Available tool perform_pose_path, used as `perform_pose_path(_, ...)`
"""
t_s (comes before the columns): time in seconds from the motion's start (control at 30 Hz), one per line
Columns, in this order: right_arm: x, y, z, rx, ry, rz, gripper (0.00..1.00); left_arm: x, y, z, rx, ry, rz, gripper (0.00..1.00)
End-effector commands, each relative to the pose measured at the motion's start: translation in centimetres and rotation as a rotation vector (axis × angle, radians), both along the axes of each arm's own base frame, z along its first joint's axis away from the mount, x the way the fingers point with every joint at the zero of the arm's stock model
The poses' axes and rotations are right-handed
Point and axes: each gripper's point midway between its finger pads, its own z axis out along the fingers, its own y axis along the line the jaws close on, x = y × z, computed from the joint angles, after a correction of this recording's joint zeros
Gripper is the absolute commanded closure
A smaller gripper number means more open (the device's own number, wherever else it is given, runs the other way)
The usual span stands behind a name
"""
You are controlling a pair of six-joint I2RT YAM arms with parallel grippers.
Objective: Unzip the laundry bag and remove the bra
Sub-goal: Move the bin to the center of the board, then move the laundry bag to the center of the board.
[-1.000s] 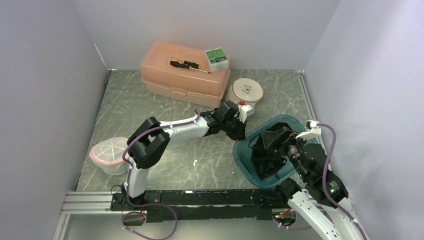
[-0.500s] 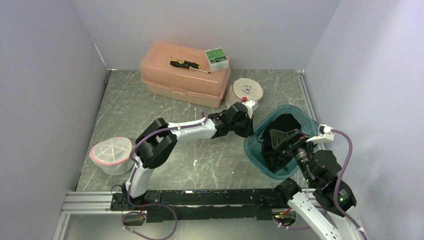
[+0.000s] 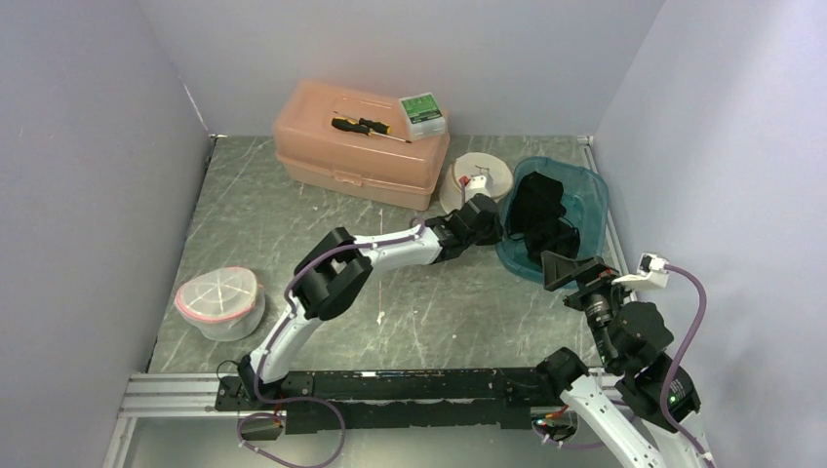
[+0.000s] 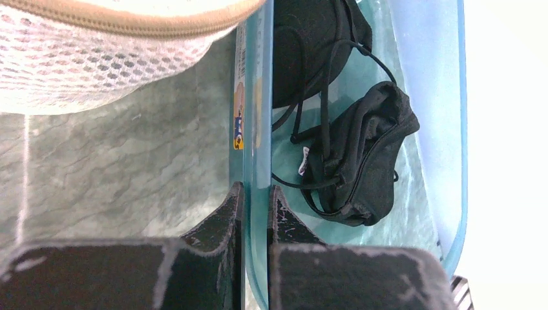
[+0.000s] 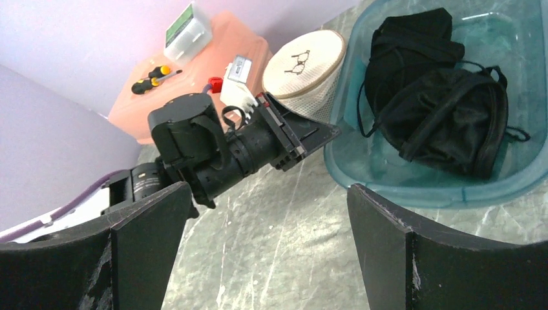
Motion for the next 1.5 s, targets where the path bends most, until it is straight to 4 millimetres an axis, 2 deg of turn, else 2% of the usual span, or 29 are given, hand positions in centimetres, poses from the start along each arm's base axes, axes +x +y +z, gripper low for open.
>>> perform_pose_path(0.0,-0.3,-0.7,0.9,0.031,-0.023,-0.033,0.04,1.8,-2.5,3.9,-0.159,-0.035,0.113,0.97)
perform_pose_path(0.07,-0.3,-0.7,0.9,0.027,-0.019,-0.031,0.04,1.7,-2.7,3.5,-0.144,-0.031,0.104,0.96)
perform_pose_path(0.1,-0.3,-0.7,0.9,0.025,-0.016,-0.033,0.04,1.5,-2.8,3.5,-0.140,-0.034,0.096,0.89)
perform_pose_path(0.2,-0.3,-0.8,1.0,0.019,-0.014,-0.032,0.04,0.8,-2.4,4.1,-0.135,-0.051,0.071,0.49)
perform_pose_path(0.27,-0.3,-0.8,1.2,0.012,-0.018,-0.032,0.03,0.1,-1.8,4.7,-0.125,-0.065,0.047,0.30)
perform_pose_path(0.3,-0.3,-0.9,1.3,0.007,-0.018,-0.035,0.03,-0.3,-1.4,5.3,-0.121,-0.061,0.037,0.11)
perform_pose_path(0.33,-0.2,-0.9,1.5,0.002,-0.019,-0.036,0.02,-0.8,-0.9,6.0,-0.112,-0.050,0.030,0.06)
perform_pose_path(0.47,0.3,-0.8,2.9,-0.039,-0.028,-0.039,0.00,-3.5,2.3,9.7,-0.084,-0.051,-0.009,0.05)
perform_pose_path(0.57,1.4,0.2,3.6,-0.062,-0.019,-0.017,0.00,-5.6,6.1,12.6,0.004,-0.109,-0.022,0.05)
perform_pose_path(0.63,2.9,2.0,3.8,-0.062,-0.015,0.029,0.01,-6.8,9.8,13.0,0.120,-0.117,-0.009,0.05)
perform_pose_path(0.67,3.8,3.0,3.6,-0.054,-0.006,0.047,0.01,-7.5,12.0,14.2,0.148,-0.127,0.012,0.05)
perform_pose_path(0.7,4.8,4.0,3.3,-0.046,0.009,0.062,0.01,-8.1,14.1,14.1,0.195,-0.134,0.022,0.05)
perform_pose_path(0.83,8.8,7.6,2.5,0.024,0.024,0.102,0.04,-9.4,23.5,15.5,0.365,-0.258,0.119,0.05)
perform_pose_path(0.93,11.7,9.4,0.9,0.089,0.052,0.082,0.05,-10.0,30.1,16.9,0.451,-0.328,0.202,0.05)
perform_pose_path(1.03,14.6,10.0,-1.2,0.152,0.104,0.044,0.06,-10.9,34.8,17.8,0.466,-0.373,0.264,0.05)
perform_pose_path(1.13,17.9,9.1,-4.4,0.285,0.189,0.014,0.11,-11.9,37.6,18.0,0.426,-0.406,0.332,0.05)
perform_pose_path(1.23,20.6,7.6,-7.2,0.388,0.247,-0.041,0.17,-12.6,38.9,17.5,0.356,-0.400,0.382,0.05)
perform_pose_path(1.3,21.9,7.1,-8.3,0.404,0.275,-0.070,0.17,-12.9,39.3,16.7,0.333,-0.389,0.401,0.05)
perform_pose_path(1.47,24.8,6.6,-9.5,0.453,0.281,-0.104,0.19,-12.9,39.9,15.1,0.336,-0.347,0.450,0.05)
